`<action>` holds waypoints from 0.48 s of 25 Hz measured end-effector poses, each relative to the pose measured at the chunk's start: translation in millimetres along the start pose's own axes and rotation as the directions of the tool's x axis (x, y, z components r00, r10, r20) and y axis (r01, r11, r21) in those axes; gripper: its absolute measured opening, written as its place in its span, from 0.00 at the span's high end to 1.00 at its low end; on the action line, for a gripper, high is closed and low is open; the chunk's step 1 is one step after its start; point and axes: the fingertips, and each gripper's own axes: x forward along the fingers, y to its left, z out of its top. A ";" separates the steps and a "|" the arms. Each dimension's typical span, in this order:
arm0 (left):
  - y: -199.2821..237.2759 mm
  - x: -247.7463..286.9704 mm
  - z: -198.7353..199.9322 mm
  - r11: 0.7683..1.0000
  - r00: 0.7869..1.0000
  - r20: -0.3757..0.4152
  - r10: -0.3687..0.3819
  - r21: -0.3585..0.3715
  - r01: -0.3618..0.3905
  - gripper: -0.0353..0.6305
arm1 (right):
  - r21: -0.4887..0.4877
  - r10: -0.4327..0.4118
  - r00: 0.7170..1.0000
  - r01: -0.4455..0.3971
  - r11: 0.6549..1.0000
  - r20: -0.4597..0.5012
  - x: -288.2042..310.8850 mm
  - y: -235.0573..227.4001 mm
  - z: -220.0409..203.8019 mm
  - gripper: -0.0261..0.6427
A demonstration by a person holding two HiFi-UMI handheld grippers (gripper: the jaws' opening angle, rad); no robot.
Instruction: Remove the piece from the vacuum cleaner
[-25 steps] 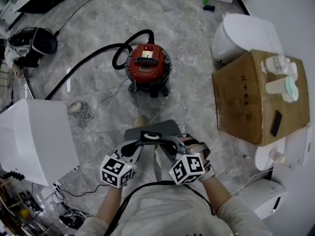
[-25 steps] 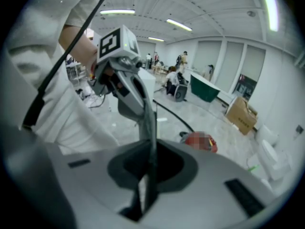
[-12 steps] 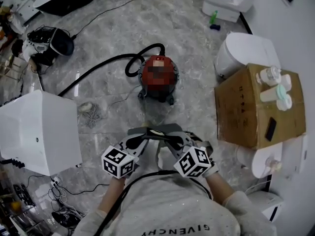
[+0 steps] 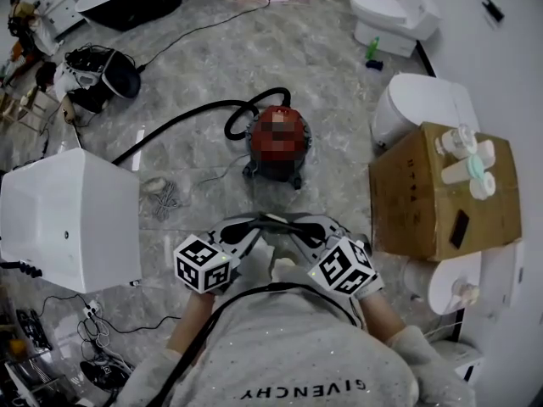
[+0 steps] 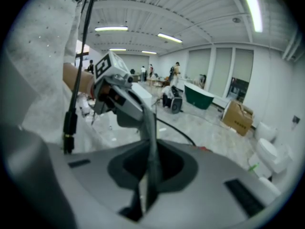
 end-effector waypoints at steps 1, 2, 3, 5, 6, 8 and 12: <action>-1.7 -0.5 3.7 1.000 1.000 0.008 -0.004 -0.002 0.004 0.89 | 0.000 -0.001 1.000 0.001 1.000 0.005 -2.8 -1.3 3.0 0.91; -3.5 -0.6 7.9 1.000 1.000 0.017 -0.008 -0.004 0.008 0.89 | 0.000 -0.003 1.000 0.003 1.000 0.011 -5.8 -2.9 5.8 0.91; -5.4 -0.6 12.4 1.000 1.000 0.026 -0.011 -0.006 0.011 0.89 | 0.001 -0.005 1.000 0.005 1.000 0.016 -9.1 -4.6 8.2 0.91; -10.1 -0.5 20.8 1.000 0.999 0.040 -0.016 -0.011 0.016 0.89 | 0.011 -0.010 1.000 0.009 1.000 0.028 -16.0 -7.6 12.3 0.91; -12.7 -0.1 24.2 1.000 0.999 0.047 -0.017 -0.015 0.018 0.89 | 0.021 -0.013 0.999 0.012 1.000 0.035 -19.6 -8.9 14.0 0.91; -17.1 2.2 30.8 1.000 0.998 0.056 -0.021 -0.019 0.022 0.89 | 0.041 -0.020 0.999 0.018 0.999 0.050 -25.9 -12.4 17.2 0.91; -28.2 7.4 42.4 0.999 0.997 0.057 -0.045 0.003 0.045 0.89 | 0.087 -0.032 0.997 0.025 0.996 0.076 -39.9 -17.3 19.0 0.91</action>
